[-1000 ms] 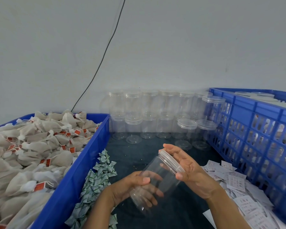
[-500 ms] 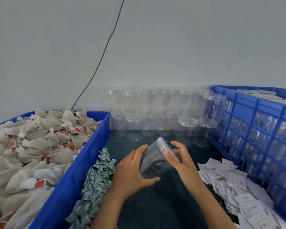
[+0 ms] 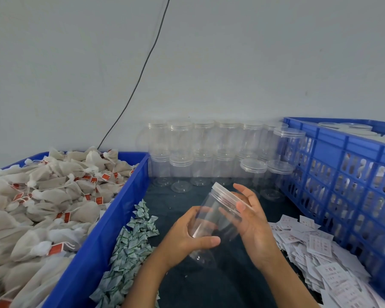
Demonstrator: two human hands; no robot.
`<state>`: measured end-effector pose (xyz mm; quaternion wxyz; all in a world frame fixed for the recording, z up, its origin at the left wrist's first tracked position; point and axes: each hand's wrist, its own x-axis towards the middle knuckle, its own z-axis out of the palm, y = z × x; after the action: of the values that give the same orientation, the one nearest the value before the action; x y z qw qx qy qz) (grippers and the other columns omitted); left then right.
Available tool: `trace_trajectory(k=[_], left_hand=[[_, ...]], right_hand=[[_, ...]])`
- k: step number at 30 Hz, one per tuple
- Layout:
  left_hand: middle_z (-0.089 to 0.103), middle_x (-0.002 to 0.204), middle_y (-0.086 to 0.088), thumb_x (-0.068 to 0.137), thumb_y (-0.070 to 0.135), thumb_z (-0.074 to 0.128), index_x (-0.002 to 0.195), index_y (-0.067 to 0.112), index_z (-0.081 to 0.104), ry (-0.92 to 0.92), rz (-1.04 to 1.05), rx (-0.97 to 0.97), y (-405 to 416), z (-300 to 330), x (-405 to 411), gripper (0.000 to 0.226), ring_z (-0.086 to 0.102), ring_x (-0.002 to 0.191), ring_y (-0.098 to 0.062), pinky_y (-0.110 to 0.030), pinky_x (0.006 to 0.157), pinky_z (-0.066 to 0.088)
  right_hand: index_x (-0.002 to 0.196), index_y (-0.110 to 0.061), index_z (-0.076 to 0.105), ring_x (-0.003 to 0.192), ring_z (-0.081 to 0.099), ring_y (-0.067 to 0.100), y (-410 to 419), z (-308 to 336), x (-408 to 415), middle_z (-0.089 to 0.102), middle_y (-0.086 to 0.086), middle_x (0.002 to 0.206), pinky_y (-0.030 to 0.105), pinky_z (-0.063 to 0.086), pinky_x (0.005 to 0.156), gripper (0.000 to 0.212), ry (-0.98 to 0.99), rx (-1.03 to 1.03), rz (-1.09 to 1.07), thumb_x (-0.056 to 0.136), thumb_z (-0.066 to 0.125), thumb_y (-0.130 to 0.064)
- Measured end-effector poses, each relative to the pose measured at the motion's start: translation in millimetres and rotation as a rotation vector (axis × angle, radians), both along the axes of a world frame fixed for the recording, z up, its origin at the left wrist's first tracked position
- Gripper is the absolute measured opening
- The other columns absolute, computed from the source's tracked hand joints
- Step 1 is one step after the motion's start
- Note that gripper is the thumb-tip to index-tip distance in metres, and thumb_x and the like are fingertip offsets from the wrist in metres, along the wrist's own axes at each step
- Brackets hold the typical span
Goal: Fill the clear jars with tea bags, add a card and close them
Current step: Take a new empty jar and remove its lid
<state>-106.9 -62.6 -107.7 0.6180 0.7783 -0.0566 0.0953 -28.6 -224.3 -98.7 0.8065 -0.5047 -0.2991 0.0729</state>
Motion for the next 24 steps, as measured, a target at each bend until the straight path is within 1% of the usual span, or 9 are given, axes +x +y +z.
trace_trajectory(k=[3, 5, 10, 13, 15, 18, 20, 22, 24], left_hand=[[0.070, 0.104, -0.014, 0.068, 0.039, 0.069, 0.129, 0.002, 0.048, 0.139, -0.165, -0.178, 0.9, 1.3, -2.4, 0.075, 0.069, 0.084, -0.024, -0.028, 0.071, 0.055], [0.070, 0.105, -0.014, 0.072, 0.042, 0.062, 0.131, 0.000, 0.045, 0.156, -0.207, -0.219, 3.6, -0.1, -3.8, 0.075, 0.069, 0.082, -0.024, -0.028, 0.069, 0.055], [0.067, 0.121, -0.004, 0.060, 0.037, 0.079, 0.130, 0.020, 0.048, -0.026, 0.079, -0.213, 3.4, -3.2, 1.9, 0.078, 0.065, 0.110, -0.018, -0.028, 0.085, 0.054], [0.059, 0.128, 0.001, 0.059, 0.023, 0.084, 0.129, 0.024, 0.046, -0.056, 0.184, -0.167, 3.6, -9.3, 7.3, 0.080, 0.058, 0.118, -0.011, -0.026, 0.097, 0.049], [0.055, 0.131, 0.009, 0.058, 0.021, 0.091, 0.128, 0.029, 0.041, -0.038, 0.213, -0.129, 3.8, -14.7, 11.0, 0.086, 0.053, 0.121, -0.004, -0.021, 0.098, 0.045], [0.049, 0.132, 0.017, 0.057, 0.023, 0.090, 0.122, 0.035, 0.038, 0.003, 0.237, -0.114, 1.4, -22.7, 15.8, 0.084, 0.048, 0.117, 0.005, -0.011, 0.087, 0.043], [0.046, 0.135, 0.016, 0.054, 0.030, 0.089, 0.121, 0.035, 0.036, 0.029, 0.249, -0.093, -0.1, -28.1, 18.1, 0.086, 0.048, 0.118, 0.002, -0.015, 0.090, 0.042], [0.042, 0.138, 0.018, 0.059, 0.028, 0.090, 0.123, 0.036, 0.033, 0.037, 0.258, -0.054, -0.7, -32.7, 20.3, 0.086, 0.043, 0.124, -0.002, -0.017, 0.095, 0.038], [0.038, 0.138, 0.021, 0.065, 0.023, 0.088, 0.123, 0.039, 0.031, 0.033, 0.269, -0.025, -0.5, -35.6, 22.1, 0.083, 0.038, 0.126, 0.000, -0.010, 0.092, 0.033]], right_hand=[[0.132, -0.008, 0.053, 0.117, 0.061, 0.026, -5.8, 1.8, 1.5, 0.060, 0.015, 0.131, 0.044, 0.048, 0.099, 0.049, 0.102, 0.150, 0.059, 0.090, 0.055, -0.034], [0.125, -0.010, 0.060, 0.116, 0.062, 0.027, -12.4, 3.2, 6.6, 0.062, 0.018, 0.127, 0.048, 0.046, 0.099, 0.047, 0.252, 0.245, 0.007, 0.089, 0.053, -0.040], [0.125, -0.016, 0.049, 0.101, 0.066, 0.025, -6.0, -3.8, 13.4, 0.063, 0.015, 0.115, 0.037, 0.054, 0.082, 0.064, 0.303, -0.152, -0.289, 0.074, 0.060, -0.051], [0.124, -0.016, 0.049, 0.093, 0.068, 0.031, -3.2, -6.6, 13.2, 0.066, 0.020, 0.108, 0.040, 0.057, 0.071, 0.063, 0.463, -0.225, -0.217, 0.079, 0.052, -0.060], [0.125, -0.010, 0.049, 0.092, 0.067, 0.037, -3.0, -8.0, 13.3, 0.066, 0.029, 0.106, 0.043, 0.056, 0.070, 0.064, 0.629, -0.187, -0.114, 0.089, 0.044, -0.062], [0.128, 0.000, 0.046, 0.089, 0.066, 0.042, -3.8, -14.4, 14.3, 0.065, 0.034, 0.101, 0.047, 0.054, 0.069, 0.065, 0.777, -0.144, -0.044, 0.097, 0.036, -0.057], [0.134, 0.003, 0.039, 0.088, 0.065, 0.043, -3.2, -17.5, 14.2, 0.064, 0.037, 0.099, 0.047, 0.053, 0.069, 0.061, 0.820, -0.149, -0.040, 0.101, 0.035, -0.048], [0.134, 0.003, 0.037, 0.082, 0.065, 0.042, -2.2, -16.9, 13.3, 0.064, 0.036, 0.091, 0.047, 0.053, 0.066, 0.050, 0.814, -0.216, -0.080, 0.104, 0.036, -0.037], [0.126, 0.003, 0.041, 0.072, 0.066, 0.039, -0.5, -16.5, 11.1, 0.065, 0.032, 0.081, 0.043, 0.054, 0.059, 0.038, 0.729, -0.362, -0.143, 0.105, 0.036, -0.028]])
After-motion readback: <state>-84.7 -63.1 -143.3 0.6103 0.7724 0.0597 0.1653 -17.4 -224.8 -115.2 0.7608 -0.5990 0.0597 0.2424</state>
